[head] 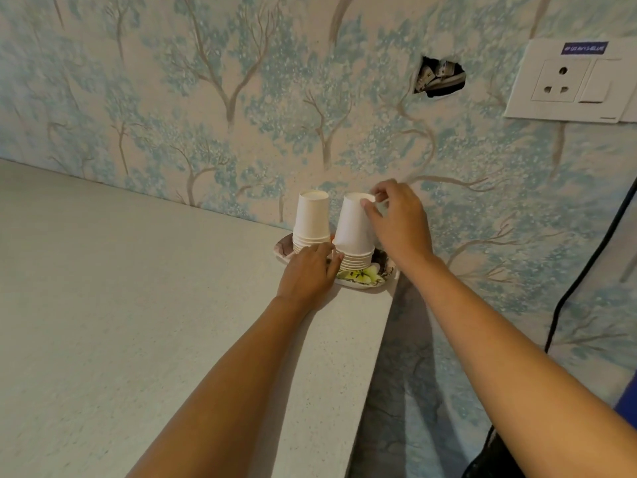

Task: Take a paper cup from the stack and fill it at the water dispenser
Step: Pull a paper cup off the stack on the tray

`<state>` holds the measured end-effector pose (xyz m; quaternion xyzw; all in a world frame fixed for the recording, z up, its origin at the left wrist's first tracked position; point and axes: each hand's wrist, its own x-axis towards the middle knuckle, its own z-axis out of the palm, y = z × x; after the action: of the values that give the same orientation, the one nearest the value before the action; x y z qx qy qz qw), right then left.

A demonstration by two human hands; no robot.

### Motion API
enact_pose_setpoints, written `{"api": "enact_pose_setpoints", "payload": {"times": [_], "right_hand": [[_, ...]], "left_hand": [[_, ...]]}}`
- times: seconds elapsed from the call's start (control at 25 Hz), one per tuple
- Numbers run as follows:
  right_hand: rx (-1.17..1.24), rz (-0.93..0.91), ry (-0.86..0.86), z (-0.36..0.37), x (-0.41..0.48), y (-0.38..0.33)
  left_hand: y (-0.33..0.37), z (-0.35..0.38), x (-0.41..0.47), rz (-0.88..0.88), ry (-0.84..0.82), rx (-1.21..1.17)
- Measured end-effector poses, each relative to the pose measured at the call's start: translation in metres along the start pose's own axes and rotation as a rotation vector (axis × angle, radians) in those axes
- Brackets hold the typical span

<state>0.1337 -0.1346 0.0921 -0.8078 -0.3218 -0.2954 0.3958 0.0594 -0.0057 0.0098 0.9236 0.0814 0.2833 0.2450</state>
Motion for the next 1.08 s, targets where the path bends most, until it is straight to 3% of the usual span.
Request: {"api": "enact_pose_setpoints", "payload": {"times": [0.24,0.56,1.08], "right_hand": [[-0.006,0.195,-0.267,0.031,0.027,0.011],[-0.001,0.201,-0.197,0.036,0.022,0.011],[0.019,0.264,-0.23,0.032,0.021,0.008]], "left_hand": [[-0.007,0.016,0.016,-0.018,0.026,-0.034],[-0.01,0.014,0.018,-0.023,0.003,0.036],[-0.011,0.011,0.021,-0.102,-0.019,-0.11]]}}
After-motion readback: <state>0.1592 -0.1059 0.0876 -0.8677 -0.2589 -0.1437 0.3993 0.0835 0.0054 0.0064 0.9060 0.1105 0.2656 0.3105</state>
